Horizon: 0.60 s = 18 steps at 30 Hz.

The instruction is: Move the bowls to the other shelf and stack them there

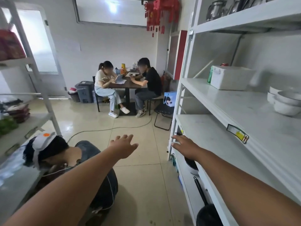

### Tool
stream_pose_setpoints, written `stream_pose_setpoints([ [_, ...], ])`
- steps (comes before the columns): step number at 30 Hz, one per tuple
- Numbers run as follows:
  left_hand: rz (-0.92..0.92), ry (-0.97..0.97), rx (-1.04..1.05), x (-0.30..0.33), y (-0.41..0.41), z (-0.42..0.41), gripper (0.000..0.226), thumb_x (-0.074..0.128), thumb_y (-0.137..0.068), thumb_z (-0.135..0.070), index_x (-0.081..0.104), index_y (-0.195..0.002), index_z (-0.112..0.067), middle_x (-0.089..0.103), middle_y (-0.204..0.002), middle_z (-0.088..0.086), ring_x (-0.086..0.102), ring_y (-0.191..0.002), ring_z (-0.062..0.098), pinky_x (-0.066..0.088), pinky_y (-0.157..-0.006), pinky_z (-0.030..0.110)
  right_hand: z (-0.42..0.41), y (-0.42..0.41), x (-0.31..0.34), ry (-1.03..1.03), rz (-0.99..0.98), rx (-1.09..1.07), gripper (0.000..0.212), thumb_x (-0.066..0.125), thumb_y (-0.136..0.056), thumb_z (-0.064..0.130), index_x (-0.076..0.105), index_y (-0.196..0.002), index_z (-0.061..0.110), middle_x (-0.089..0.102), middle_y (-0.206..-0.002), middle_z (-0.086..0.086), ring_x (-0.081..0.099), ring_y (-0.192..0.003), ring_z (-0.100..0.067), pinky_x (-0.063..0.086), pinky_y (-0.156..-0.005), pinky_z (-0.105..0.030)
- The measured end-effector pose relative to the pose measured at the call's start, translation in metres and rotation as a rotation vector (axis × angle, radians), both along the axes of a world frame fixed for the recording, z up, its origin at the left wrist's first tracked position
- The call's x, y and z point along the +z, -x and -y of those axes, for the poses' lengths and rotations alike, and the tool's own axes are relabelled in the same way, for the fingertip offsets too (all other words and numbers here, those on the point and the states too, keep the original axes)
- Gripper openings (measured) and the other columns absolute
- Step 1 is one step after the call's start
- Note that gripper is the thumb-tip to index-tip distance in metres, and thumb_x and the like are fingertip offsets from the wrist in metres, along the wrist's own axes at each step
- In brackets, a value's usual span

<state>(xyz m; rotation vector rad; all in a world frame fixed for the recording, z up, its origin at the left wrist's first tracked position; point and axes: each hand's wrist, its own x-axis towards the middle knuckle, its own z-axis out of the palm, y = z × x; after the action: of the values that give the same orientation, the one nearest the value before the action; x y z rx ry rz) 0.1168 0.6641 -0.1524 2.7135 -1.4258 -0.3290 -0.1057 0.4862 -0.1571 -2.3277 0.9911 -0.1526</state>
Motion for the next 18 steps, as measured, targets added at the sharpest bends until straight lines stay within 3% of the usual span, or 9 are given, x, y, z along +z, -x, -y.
stream_pose_setpoints([
  [18,0.055,-0.019,0.053,0.005,-0.126,0.222,0.066,0.029,-0.095,-0.059,0.019,-0.152,-0.028,0.025,-0.158,-0.001,0.016,-0.146,0.028,0.025,-0.113,0.048,0.216,-0.128,0.003,0.004,-0.045,0.003,0.053,0.043,-0.101,0.045,0.038,-0.152,0.031,0.029,-0.161,-0.002,0.03,-0.146,-0.027,0.031,-0.118,-0.046],
])
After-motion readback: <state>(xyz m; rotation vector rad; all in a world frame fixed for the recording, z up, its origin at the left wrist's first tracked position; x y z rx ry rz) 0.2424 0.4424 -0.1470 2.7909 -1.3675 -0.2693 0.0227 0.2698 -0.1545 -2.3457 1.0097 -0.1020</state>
